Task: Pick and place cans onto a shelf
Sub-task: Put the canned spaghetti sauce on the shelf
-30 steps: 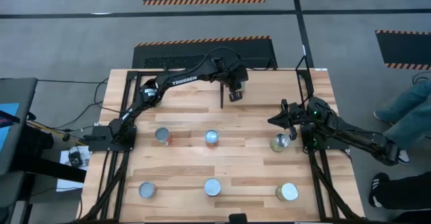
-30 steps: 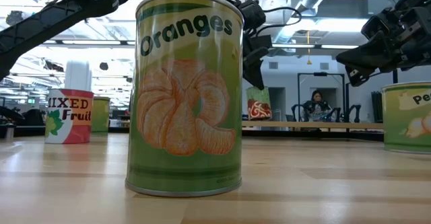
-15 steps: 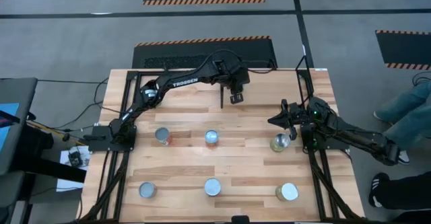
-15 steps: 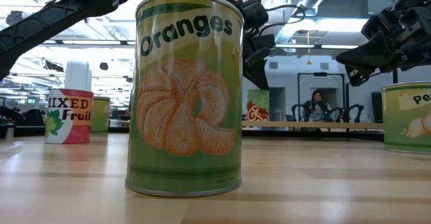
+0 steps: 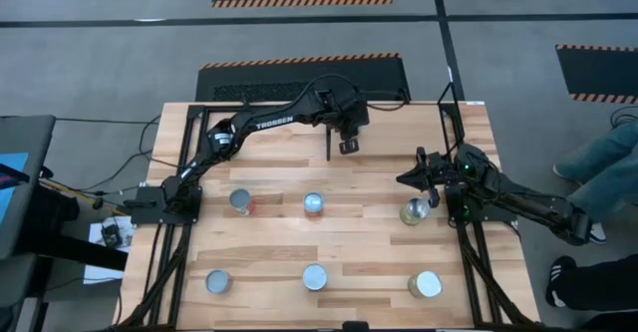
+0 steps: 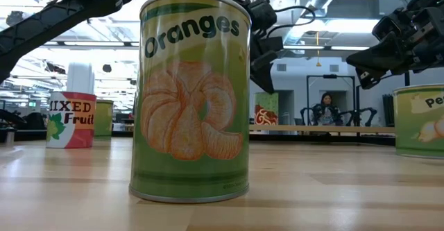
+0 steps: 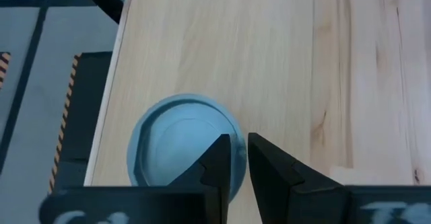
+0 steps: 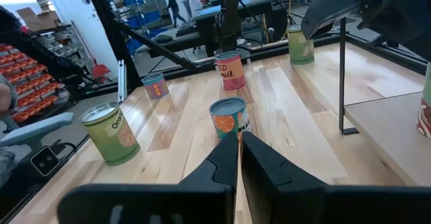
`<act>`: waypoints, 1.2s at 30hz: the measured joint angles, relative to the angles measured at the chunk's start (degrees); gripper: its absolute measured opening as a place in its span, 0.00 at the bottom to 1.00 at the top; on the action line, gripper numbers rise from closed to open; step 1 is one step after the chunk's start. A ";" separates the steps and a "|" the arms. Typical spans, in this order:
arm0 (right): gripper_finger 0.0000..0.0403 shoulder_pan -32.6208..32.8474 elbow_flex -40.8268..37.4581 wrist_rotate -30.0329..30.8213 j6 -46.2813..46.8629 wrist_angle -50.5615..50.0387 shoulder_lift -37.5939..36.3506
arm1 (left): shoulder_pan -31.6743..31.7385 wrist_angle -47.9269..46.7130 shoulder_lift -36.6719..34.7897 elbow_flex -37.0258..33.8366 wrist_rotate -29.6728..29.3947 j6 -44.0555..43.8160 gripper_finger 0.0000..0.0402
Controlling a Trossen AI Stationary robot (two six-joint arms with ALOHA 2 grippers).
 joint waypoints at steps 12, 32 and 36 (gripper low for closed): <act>0.11 0.01 0.00 0.00 0.00 0.00 -0.01 | -0.38 -0.95 0.00 0.00 -0.16 3.22 0.10; 0.11 -0.01 0.00 0.00 0.00 -0.01 0.00 | -1.51 -0.80 0.00 0.00 1.90 2.63 0.01; 0.11 -0.01 0.00 0.00 0.01 0.00 0.00 | -1.46 -0.77 -0.05 0.00 1.91 1.59 0.01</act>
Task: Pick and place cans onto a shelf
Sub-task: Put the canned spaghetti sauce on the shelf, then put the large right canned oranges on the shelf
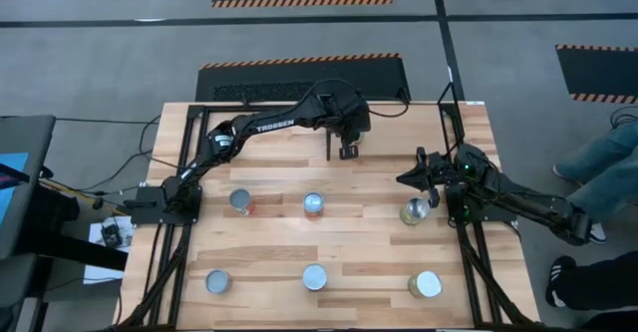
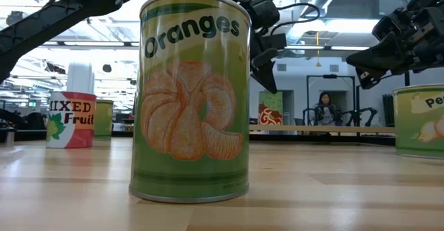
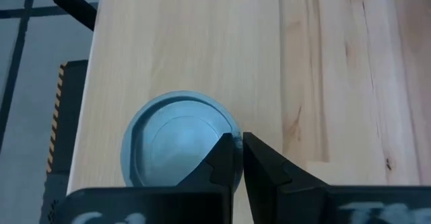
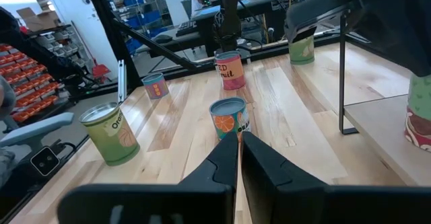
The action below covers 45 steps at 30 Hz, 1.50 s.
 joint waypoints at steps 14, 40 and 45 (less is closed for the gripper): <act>0.11 0.00 0.00 0.00 0.00 0.01 -0.02 | -0.02 -0.01 -0.21 0.00 -0.38 -2.03 0.01; 0.11 0.01 0.00 0.00 -0.01 0.01 -0.01 | -0.38 -0.73 -0.41 1.52 -1.84 -1.95 0.17; 0.11 0.00 0.00 0.00 -0.01 0.00 -0.01 | -0.71 1.70 -3.30 3.24 -1.54 -1.44 0.17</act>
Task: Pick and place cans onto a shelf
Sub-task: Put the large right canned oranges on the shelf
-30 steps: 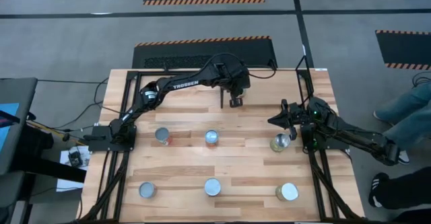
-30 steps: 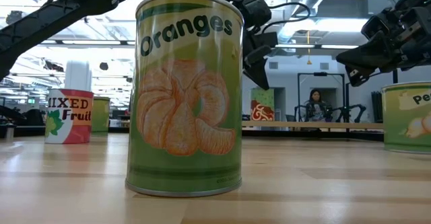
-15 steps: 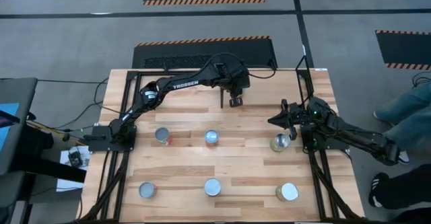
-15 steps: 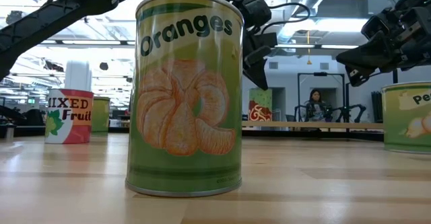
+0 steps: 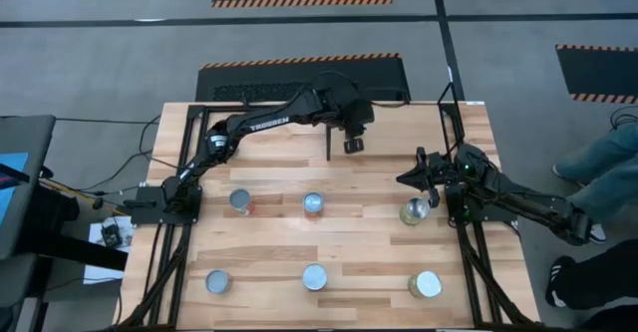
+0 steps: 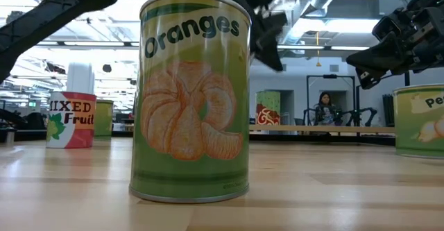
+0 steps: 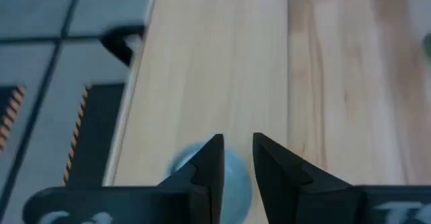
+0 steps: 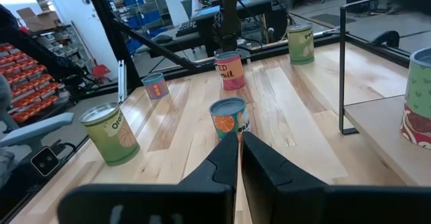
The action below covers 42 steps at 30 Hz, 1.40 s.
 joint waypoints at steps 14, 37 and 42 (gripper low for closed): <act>0.11 0.02 0.00 0.02 0.01 -0.01 0.01 | -2.33 13.23 -6.56 -10.19 7.51 -0.88 0.01; 0.11 0.00 0.00 0.05 0.01 0.01 -0.01 | -11.82 76.37 -46.07 -85.55 -0.23 -6.24 0.00; 0.11 0.00 0.00 0.12 -0.01 0.27 -0.01 | -13.87 86.72 -54.05 -98.40 -1.02 -8.40 0.00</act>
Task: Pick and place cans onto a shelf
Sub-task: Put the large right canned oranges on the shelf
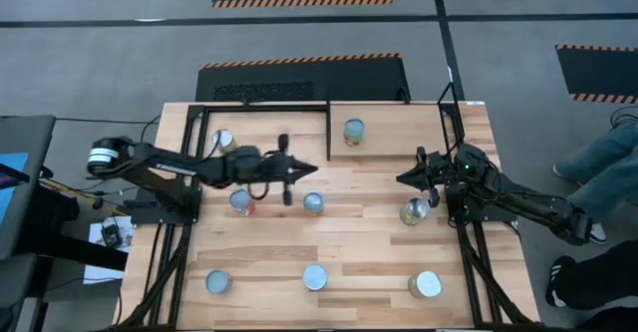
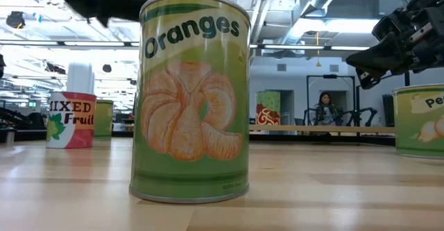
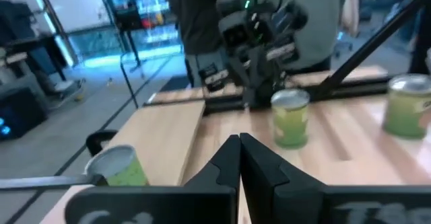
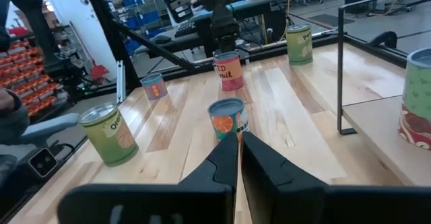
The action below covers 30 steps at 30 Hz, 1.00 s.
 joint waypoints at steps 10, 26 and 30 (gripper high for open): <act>0.11 0.01 -0.20 1.44 4.74 3.38 0.01 | -0.30 17.16 -7.38 -15.89 0.23 -0.15 0.00; 0.02 5.87 4.86 2.47 12.33 15.12 0.86 | -0.19 15.00 -7.62 -16.86 1.10 -0.42 0.00; 0.02 14.88 11.53 13.56 6.36 0.94 3.08 | -0.34 14.98 -7.62 -16.86 1.11 -0.60 0.00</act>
